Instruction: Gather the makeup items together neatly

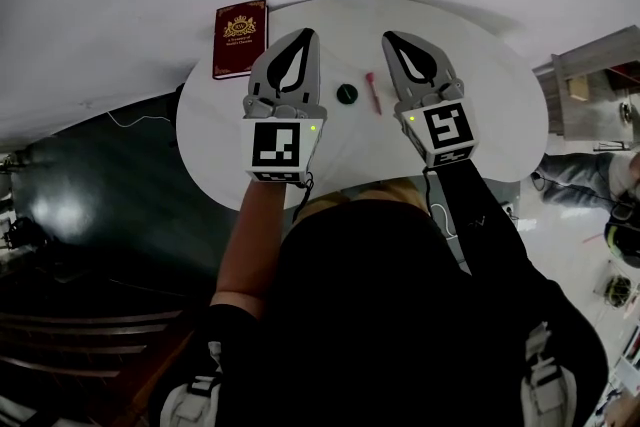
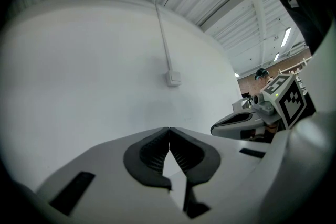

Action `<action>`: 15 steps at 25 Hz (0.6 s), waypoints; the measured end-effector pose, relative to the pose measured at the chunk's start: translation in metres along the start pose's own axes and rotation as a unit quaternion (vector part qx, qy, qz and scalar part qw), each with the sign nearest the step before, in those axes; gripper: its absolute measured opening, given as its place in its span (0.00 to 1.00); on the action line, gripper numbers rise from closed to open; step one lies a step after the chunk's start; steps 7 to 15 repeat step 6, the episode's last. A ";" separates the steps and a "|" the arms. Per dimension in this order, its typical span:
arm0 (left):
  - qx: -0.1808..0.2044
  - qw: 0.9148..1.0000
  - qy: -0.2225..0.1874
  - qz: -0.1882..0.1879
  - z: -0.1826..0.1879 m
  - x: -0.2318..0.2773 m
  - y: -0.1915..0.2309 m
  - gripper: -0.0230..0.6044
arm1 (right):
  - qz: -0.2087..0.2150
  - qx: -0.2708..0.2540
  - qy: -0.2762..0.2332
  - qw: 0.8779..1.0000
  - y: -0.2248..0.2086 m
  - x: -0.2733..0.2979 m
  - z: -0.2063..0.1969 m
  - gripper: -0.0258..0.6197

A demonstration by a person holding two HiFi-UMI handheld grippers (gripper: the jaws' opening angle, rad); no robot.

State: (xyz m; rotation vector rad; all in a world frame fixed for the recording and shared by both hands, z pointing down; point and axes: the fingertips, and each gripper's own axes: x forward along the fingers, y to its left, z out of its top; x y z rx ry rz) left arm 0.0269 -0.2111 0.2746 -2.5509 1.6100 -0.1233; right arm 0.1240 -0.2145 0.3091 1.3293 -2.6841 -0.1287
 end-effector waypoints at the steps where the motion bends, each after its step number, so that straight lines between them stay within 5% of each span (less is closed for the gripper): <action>1: 0.000 1.000 0.000 0.000 0.000 -0.001 0.000 0.05 | 0.001 0.001 0.001 1.000 0.001 0.000 0.000 0.05; 15: -0.002 1.000 -0.002 0.002 0.000 -0.003 0.001 0.05 | 0.004 0.000 0.002 1.000 0.004 -0.001 -0.001 0.05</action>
